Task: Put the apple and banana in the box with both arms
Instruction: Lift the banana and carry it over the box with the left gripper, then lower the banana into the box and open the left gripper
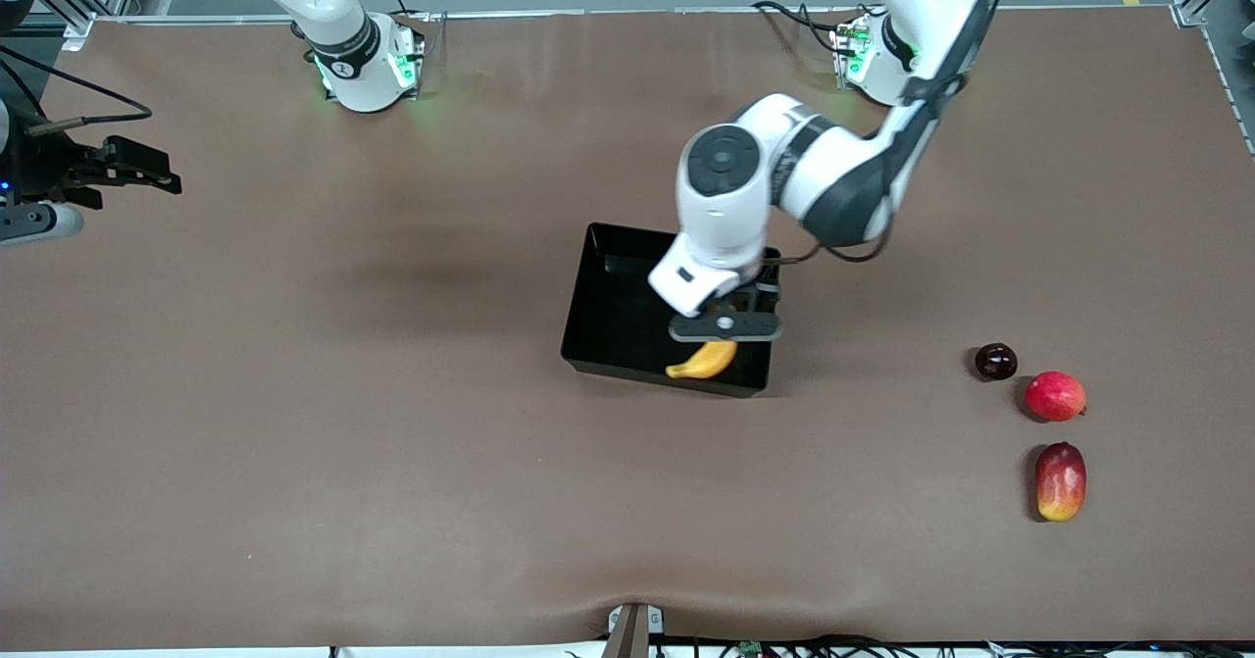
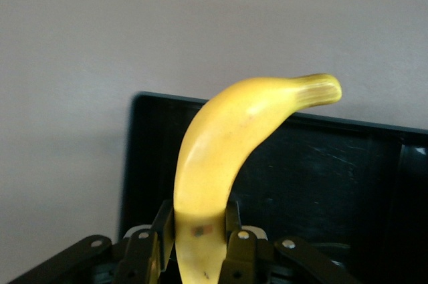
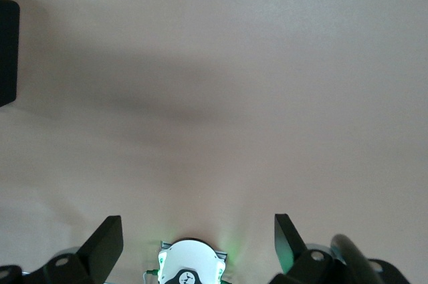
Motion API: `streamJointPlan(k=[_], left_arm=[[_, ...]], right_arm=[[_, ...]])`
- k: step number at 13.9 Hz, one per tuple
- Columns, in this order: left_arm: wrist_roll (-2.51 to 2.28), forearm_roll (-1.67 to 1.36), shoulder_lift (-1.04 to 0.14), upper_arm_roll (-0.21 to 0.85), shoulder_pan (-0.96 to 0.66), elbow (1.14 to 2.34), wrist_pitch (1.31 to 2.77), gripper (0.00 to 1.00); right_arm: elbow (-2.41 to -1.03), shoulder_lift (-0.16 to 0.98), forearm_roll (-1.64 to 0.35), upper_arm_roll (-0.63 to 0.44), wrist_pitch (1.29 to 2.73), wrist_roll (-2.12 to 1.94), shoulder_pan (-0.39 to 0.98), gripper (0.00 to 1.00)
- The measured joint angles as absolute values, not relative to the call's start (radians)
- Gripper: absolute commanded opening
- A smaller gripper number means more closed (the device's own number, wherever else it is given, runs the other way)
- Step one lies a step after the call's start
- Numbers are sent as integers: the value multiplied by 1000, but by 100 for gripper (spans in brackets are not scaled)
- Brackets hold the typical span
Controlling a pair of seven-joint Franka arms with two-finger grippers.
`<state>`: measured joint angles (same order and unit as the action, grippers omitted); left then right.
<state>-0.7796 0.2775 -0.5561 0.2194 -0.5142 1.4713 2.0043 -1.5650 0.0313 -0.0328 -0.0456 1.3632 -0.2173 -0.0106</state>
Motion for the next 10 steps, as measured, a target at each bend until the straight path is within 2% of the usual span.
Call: streamJointPlan(k=[5,10], left_arm=[[-825,278,-659,219,-580,1424,2066,0],[-841,278,-680,219,-632,1420,2069,0]], right_arm=[[-1565,31,-33,-46,1361,-217,-11,100],[-1565,31,-33,-47,1347,-217,-19,100]])
